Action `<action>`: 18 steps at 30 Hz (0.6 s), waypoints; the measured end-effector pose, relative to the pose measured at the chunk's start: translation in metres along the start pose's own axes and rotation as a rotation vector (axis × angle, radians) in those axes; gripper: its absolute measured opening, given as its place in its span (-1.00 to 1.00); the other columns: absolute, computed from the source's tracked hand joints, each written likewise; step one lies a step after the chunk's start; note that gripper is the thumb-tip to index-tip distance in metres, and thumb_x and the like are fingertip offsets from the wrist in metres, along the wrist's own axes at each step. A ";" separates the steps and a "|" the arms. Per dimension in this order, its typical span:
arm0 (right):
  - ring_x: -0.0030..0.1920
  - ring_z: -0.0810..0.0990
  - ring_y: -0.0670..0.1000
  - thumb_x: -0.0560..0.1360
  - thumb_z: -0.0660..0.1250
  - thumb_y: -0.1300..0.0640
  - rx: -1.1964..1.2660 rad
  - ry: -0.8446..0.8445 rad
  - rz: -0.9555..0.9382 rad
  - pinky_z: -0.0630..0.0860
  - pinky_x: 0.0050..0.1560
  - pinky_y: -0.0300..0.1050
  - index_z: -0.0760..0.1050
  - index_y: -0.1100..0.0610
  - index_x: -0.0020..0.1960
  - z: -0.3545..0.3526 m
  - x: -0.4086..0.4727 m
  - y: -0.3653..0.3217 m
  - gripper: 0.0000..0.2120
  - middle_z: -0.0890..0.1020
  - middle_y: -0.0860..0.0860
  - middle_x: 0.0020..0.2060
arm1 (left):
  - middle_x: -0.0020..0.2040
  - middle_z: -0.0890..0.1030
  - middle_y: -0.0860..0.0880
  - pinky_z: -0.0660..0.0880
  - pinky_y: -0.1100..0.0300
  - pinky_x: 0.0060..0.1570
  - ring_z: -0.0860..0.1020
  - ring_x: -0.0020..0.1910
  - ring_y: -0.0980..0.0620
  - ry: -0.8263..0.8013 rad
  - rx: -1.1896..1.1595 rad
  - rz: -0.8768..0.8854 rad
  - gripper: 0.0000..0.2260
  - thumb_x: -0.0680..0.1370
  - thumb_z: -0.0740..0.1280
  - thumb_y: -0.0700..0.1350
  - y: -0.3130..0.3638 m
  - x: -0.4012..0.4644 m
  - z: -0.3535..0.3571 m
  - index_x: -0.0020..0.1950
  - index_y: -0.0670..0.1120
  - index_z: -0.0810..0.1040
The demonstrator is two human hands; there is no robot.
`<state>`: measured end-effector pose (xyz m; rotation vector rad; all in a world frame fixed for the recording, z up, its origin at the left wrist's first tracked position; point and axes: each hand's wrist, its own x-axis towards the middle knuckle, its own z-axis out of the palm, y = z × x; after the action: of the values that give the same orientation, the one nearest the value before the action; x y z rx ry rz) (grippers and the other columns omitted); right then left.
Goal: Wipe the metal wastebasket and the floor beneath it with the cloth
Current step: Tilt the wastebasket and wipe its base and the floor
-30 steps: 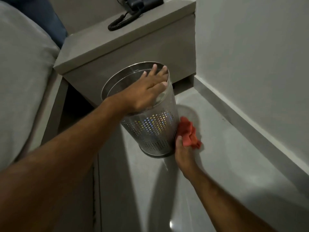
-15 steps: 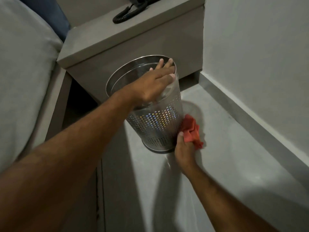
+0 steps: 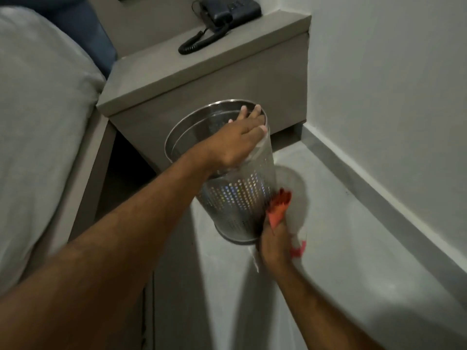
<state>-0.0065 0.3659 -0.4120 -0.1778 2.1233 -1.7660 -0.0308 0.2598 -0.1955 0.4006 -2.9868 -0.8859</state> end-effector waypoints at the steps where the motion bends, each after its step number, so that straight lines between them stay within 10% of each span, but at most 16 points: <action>1: 0.50 0.44 0.12 0.64 0.08 -0.16 -0.058 -0.035 0.038 0.23 0.52 0.42 0.17 -0.10 0.60 -0.008 -0.003 0.007 -0.46 0.47 -0.04 0.49 | 0.60 -0.04 -0.03 -0.16 -0.11 0.53 -0.19 0.56 0.00 0.019 0.026 -0.018 -0.57 0.66 0.02 -0.05 0.002 0.003 0.001 0.53 -0.10 0.18; 6: 0.40 0.51 0.02 0.60 0.17 -0.26 0.116 0.045 0.079 0.16 0.55 0.38 0.43 -0.30 0.36 -0.017 0.006 -0.050 -0.66 0.61 -0.14 0.30 | 0.60 -0.03 -0.13 -0.15 -0.18 0.48 -0.17 0.56 -0.19 0.175 0.193 -0.333 -0.55 0.64 -0.03 0.00 0.030 0.039 0.023 0.48 -0.14 0.27; 9: 0.24 0.60 -0.09 0.54 0.17 -0.21 0.258 0.100 -0.092 0.35 0.42 -0.17 0.51 -0.23 0.33 -0.018 0.005 -0.093 -0.61 0.67 -0.13 0.18 | 0.59 0.02 -0.15 -0.11 -0.19 0.49 -0.12 0.56 -0.23 0.249 0.151 -0.434 -0.53 0.63 0.03 -0.01 0.044 0.056 0.022 0.50 -0.19 0.21; 14: 0.33 0.60 0.05 0.50 0.20 -0.12 0.367 0.068 -0.313 0.47 0.40 -0.09 0.48 0.12 0.45 -0.016 0.006 -0.093 -0.41 0.66 0.07 0.28 | 0.59 0.03 -0.02 -0.30 -0.06 0.47 -0.23 0.56 -0.06 0.060 0.135 0.043 -0.57 0.66 0.01 0.01 0.012 0.032 0.008 0.52 -0.07 0.20; 18: 0.50 0.40 0.00 0.64 0.14 -0.12 0.069 -0.011 -0.006 0.21 0.54 -0.21 0.31 0.01 0.57 -0.017 0.001 -0.022 -0.47 0.50 -0.13 0.44 | 0.59 0.05 0.02 -0.34 0.03 0.47 -0.18 0.56 0.09 0.113 -0.046 0.064 -0.59 0.65 0.04 -0.07 -0.004 0.027 0.013 0.52 -0.06 0.22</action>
<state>-0.0168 0.3761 -0.3882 -0.1747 2.0527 -1.8346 -0.0572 0.2565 -0.2103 0.3404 -2.8539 -0.8924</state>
